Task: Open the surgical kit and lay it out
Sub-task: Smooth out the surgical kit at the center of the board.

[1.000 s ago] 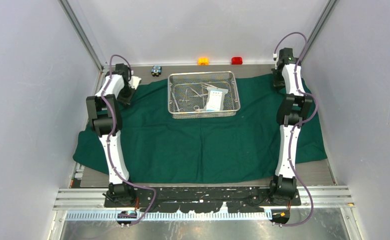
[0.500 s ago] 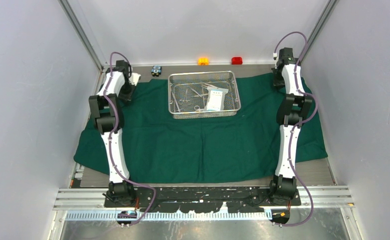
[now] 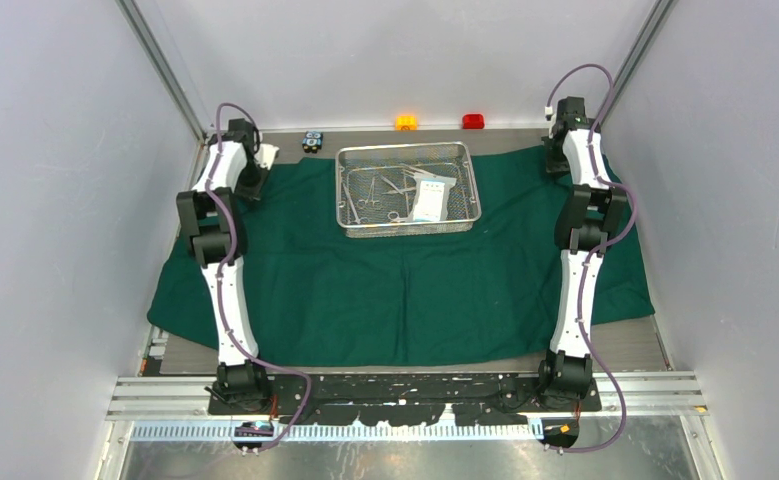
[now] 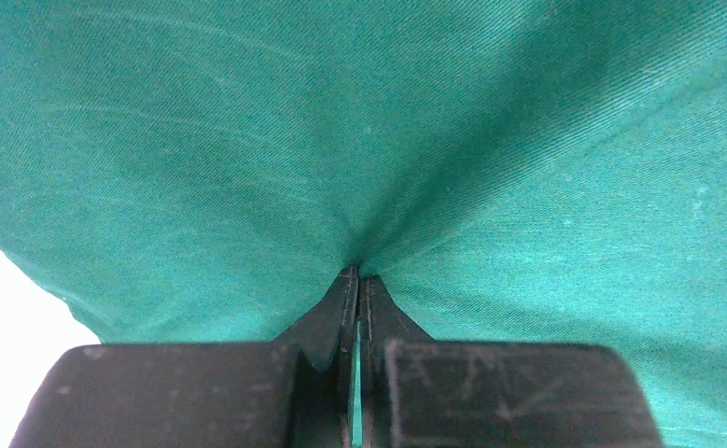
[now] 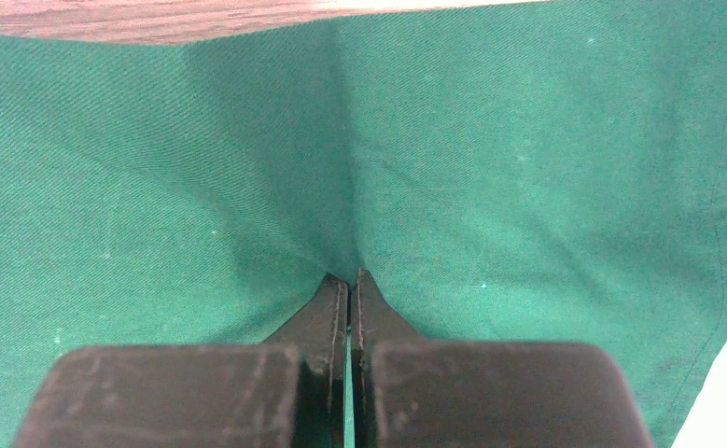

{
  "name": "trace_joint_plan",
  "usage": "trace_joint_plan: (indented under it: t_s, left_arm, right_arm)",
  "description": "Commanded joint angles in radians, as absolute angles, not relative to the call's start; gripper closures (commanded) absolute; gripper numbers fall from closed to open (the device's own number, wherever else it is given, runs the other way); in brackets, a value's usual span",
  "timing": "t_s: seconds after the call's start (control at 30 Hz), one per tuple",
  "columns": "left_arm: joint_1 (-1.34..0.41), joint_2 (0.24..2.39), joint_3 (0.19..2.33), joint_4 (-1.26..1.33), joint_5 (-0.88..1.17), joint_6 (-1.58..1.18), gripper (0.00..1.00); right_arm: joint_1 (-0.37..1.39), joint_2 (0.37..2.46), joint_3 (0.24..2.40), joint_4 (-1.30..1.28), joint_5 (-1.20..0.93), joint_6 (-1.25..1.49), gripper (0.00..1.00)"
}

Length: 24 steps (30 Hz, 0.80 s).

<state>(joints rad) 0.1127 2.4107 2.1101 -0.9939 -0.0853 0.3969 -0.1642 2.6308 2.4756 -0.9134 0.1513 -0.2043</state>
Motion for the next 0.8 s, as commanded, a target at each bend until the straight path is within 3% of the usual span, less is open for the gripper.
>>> trace_joint_plan:
  t_s: [0.0, 0.47, 0.77]
  left_arm:
    - [0.170, 2.456, 2.147, -0.964, -0.154, 0.424, 1.00]
    - [0.169, 2.542, 2.307, -1.015, -0.193, 0.427, 1.00]
    - [0.177, 2.481, 2.181, -0.970, -0.206, 0.448, 1.00]
  right_arm:
    - [-0.193, 2.638, 2.458, -0.880, 0.232, -0.219, 1.00]
    - [-0.193, 2.661, 2.489, -0.894, 0.252, -0.220, 0.99]
    - [-0.195, 2.643, 2.451, -0.891, 0.261, -0.232, 1.00]
